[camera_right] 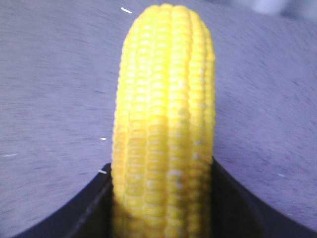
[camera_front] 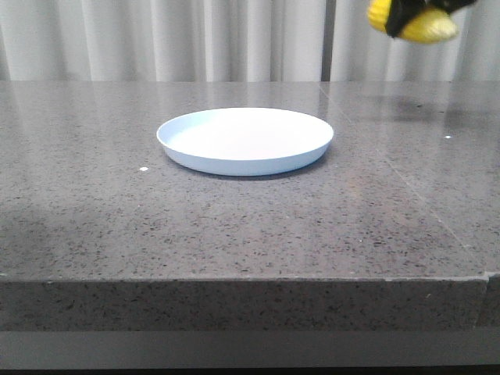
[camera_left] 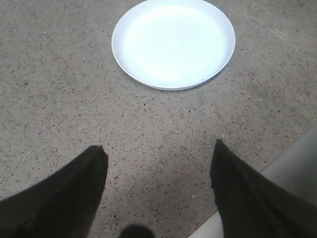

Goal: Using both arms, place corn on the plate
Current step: 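Lift the corn cob and carry it over the white plate, lowering it, then open the right gripper and raise it off the corn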

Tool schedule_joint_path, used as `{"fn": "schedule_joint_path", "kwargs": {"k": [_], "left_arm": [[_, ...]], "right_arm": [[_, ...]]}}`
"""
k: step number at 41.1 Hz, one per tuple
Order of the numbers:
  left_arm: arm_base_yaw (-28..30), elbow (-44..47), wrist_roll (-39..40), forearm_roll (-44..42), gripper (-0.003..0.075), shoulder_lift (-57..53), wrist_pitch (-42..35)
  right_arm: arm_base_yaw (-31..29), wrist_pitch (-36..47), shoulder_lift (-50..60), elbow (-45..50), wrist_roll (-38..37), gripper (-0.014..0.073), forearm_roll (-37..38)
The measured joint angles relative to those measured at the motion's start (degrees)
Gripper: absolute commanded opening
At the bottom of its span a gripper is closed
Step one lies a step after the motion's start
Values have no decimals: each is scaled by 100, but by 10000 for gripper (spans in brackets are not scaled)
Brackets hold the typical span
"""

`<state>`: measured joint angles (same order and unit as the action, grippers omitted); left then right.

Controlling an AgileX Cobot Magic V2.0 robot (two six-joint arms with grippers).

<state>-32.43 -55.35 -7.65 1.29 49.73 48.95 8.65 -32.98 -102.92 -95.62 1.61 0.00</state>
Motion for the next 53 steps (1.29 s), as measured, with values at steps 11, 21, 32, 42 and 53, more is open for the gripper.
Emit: {"fn": "schedule_joint_path", "kwargs": {"k": [11,21,32,42,53], "left_arm": [[0,0,0,0,436,0,0],[0,0,0,0,437,0,0],[0,0,0,0,437,0,0],[0,0,0,0,437,0,0],[0,0,0,0,437,0,0]], "right_arm": [[1212,543,1165,1404,23,274,-70],[2121,580,1082,1655,21,274,-136],[2402,883,428,1655,21,340,-258],[2402,960,110,1655,21,643,-258],[2402,723,452,1655,21,626,-258]]}}
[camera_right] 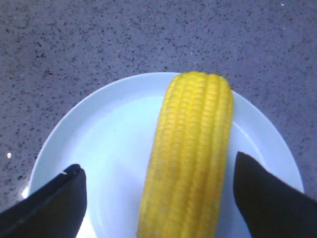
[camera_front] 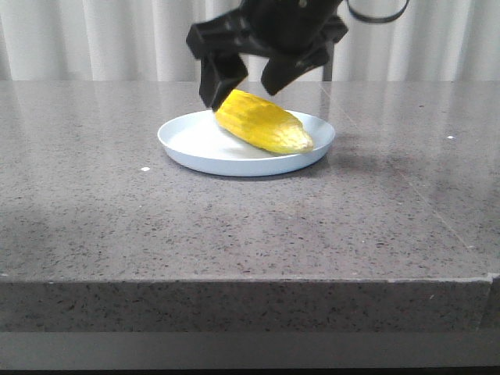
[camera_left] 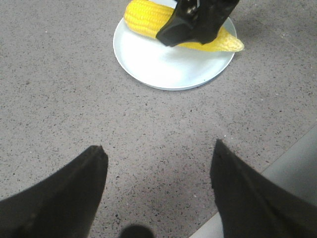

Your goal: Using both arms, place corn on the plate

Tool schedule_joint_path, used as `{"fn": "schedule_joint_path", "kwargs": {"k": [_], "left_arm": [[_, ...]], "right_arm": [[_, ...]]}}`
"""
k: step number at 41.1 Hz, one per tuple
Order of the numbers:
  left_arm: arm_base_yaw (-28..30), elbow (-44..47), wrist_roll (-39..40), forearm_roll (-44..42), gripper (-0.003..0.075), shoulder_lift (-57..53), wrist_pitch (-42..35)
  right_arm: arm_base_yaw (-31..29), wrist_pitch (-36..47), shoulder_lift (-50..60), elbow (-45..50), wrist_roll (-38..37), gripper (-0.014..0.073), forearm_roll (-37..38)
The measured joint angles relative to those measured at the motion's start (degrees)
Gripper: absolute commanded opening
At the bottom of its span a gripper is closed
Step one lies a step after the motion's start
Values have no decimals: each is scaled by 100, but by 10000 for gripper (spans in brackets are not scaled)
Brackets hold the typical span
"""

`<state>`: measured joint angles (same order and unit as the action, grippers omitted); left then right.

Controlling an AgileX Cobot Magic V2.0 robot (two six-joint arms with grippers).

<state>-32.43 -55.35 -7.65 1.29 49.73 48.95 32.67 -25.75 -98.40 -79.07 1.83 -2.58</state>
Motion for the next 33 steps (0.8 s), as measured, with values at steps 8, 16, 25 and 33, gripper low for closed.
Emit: {"fn": "schedule_joint_path", "kwargs": {"k": [8,16,25,33], "left_arm": [[0,0,0,0,437,0,0],[0,0,0,0,437,0,0],[0,0,0,0,437,0,0],[0,0,0,0,436,0,0]], "right_arm": [[0,-866,1061,0,0,626,0],[0,-2074,2319,37,0,626,0],[0,-2763,3694,486,-39,626,0],[0,-3045,4750,1135,-183,626,0]]}}
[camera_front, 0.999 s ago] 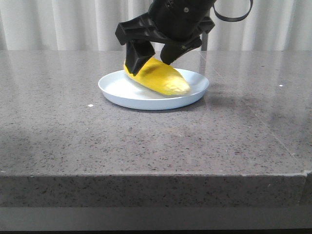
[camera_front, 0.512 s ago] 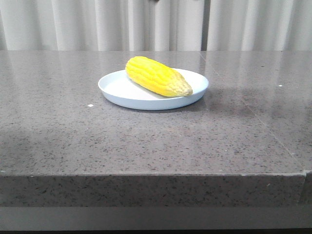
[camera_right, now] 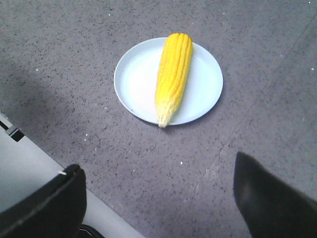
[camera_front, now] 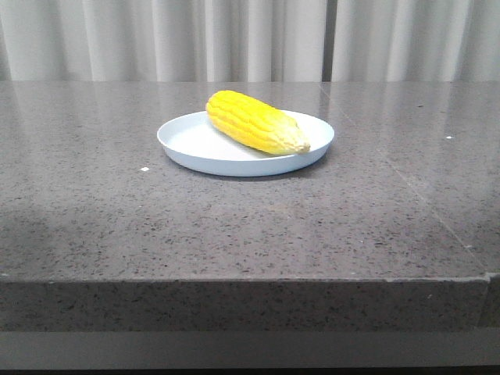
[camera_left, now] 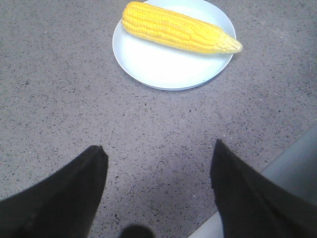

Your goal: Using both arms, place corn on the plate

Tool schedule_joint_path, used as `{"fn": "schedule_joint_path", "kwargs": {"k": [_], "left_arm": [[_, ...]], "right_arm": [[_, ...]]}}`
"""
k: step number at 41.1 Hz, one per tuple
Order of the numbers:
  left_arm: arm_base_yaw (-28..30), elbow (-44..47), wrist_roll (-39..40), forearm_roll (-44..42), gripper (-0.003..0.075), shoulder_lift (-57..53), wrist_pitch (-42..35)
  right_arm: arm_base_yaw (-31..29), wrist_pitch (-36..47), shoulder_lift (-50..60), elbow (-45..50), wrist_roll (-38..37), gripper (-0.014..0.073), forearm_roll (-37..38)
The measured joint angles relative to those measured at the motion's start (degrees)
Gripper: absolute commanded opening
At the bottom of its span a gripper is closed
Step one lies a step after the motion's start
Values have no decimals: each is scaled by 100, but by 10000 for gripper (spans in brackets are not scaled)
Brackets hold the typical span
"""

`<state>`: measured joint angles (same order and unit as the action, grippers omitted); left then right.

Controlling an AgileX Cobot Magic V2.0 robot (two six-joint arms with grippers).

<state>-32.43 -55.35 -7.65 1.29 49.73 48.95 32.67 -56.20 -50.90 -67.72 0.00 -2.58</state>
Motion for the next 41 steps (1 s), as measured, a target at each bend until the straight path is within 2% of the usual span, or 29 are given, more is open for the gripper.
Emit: {"fn": "schedule_joint_path", "kwargs": {"k": [12,19,22,25,29,34,41], "left_arm": [[0,0,0,0,437,0,0],[0,0,0,0,436,0,0],[0,0,0,0,436,0,0],[0,0,0,0,430,0,0],[0,0,0,0,388,0,0],[0,0,0,0,279,0,0],[0,0,0,-129,106,0,0]], "right_arm": [[0,-329,1375,907,-113,626,0],[0,-511,1763,1162,-113,624,0],[0,-595,1839,1186,-113,587,0],[0,-607,1868,1221,-101,507,0],[0,-618,1866,1290,-80,357,0],[0,-618,1866,1378,-75,159,0],[0,-585,1866,1379,-75,-41,0]]}}
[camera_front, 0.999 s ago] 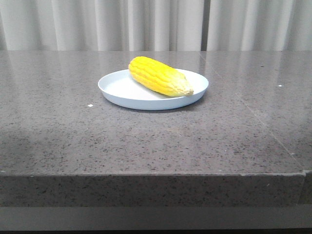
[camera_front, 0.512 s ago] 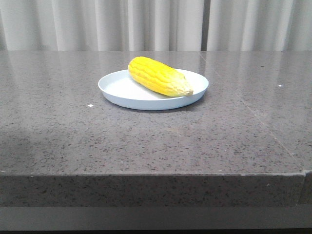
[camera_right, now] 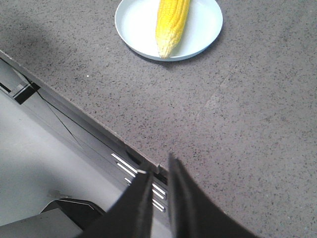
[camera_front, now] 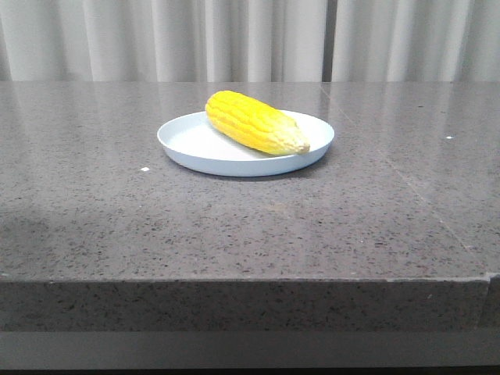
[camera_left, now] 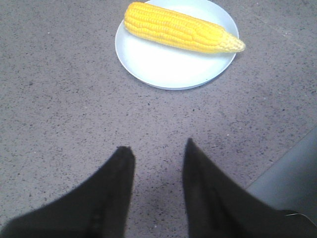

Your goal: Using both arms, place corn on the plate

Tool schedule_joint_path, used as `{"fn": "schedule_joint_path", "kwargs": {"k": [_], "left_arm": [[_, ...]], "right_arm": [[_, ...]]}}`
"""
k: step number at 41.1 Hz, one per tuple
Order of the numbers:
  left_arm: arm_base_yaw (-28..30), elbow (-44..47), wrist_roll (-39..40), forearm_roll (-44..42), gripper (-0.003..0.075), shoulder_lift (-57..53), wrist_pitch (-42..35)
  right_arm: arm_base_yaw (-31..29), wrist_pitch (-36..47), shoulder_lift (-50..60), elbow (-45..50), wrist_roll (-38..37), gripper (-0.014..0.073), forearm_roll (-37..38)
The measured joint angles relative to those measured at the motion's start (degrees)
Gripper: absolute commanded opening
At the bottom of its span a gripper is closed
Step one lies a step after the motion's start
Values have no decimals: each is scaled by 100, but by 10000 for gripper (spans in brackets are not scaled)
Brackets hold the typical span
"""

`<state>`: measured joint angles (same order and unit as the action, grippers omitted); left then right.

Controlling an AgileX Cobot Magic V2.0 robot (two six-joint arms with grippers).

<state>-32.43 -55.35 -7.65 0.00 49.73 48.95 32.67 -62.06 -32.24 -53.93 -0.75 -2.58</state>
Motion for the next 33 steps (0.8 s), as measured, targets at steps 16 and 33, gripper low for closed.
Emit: {"fn": "schedule_joint_path", "kwargs": {"k": [16,33], "left_arm": [[0,0,0,-316,-20,0,0],[0,0,0,-363,-20,0,0]], "right_arm": [[0,143,0,0,0,-87,0],[0,166,0,0,0,-87,0]]}}
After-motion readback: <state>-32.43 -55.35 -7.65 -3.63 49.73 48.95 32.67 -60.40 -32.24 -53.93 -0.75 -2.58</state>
